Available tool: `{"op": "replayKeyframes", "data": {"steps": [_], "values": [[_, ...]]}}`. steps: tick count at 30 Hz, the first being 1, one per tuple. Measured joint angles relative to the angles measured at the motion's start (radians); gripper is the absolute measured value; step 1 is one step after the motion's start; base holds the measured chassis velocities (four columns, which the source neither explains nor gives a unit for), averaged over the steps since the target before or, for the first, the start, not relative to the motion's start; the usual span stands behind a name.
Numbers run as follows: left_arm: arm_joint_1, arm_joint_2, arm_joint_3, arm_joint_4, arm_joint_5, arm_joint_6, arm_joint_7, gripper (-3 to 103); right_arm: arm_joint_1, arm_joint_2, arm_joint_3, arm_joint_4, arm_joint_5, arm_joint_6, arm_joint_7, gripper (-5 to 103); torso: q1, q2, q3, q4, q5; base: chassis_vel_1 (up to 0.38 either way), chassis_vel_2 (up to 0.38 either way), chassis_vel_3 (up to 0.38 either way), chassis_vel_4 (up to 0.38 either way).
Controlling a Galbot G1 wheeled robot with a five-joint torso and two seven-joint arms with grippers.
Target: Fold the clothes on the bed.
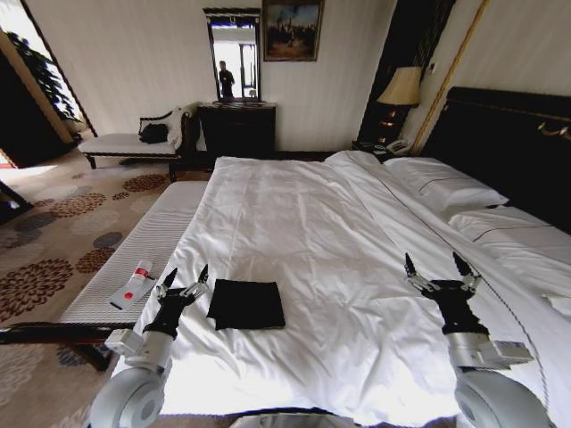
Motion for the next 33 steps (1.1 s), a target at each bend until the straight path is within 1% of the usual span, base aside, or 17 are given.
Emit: {"op": "replayKeyframes", "data": {"steps": [7,14,21,22,26,29,33], "values": [[0.0,0.0,0.0,0.0,0.0,0.001,-0.001,100,0.0,0.0,-0.001,0.0,0.0,0.0,0.0,100,0.0,0.0,0.0,-0.0001,0.0,-0.011,-0.015,0.012,0.014],[-0.001,0.0,0.001,0.0,0.0,0.001,-0.001,100,0.001,0.0,-0.001,-0.001,0.001,0.0,0.0,100,0.0,0.0,0.0,0.0,-0.0002,-0.127,-0.122,0.135,0.124],[-0.001,0.0,0.001,0.0,-0.001,0.001,-0.001,100,0.001,0.0,-0.001,-0.001,0.001,0.001,0.0,100,0.0,0.0,0.0,0.0,0.0003,-0.274,-0.239,0.244,0.234],[-0.001,0.0,0.001,0.0,-0.001,0.001,-0.001,100,0.001,0.0,-0.001,-0.001,0.001,0.001,0.0,100,0.0,0.0,0.0,0.0,0.0006,-0.304,-0.333,0.291,0.333],[-0.001,0.0,0.001,0.0,-0.001,0.002,-0.001,100,0.001,0.0,-0.001,-0.001,0.001,0.001,0.0,100,0.0,0.0,0.0,-0.0002,-0.0004,-0.306,-0.35,0.297,0.346],[-0.001,0.0,0.001,0.0,-0.001,0.002,-0.001,100,0.001,0.0,-0.001,-0.001,0.001,0.001,0.0,100,0.0,0.0,0.0,0.0002,0.0003,-0.29,-0.37,0.29,0.363],[-0.001,0.0,0.001,0.0,-0.001,0.002,-0.001,100,0.001,0.0,-0.001,-0.002,0.001,0.002,0.0,100,0.0,0.0,0.0,-0.0005,0.0003,-0.249,-0.329,0.285,0.3]]}}
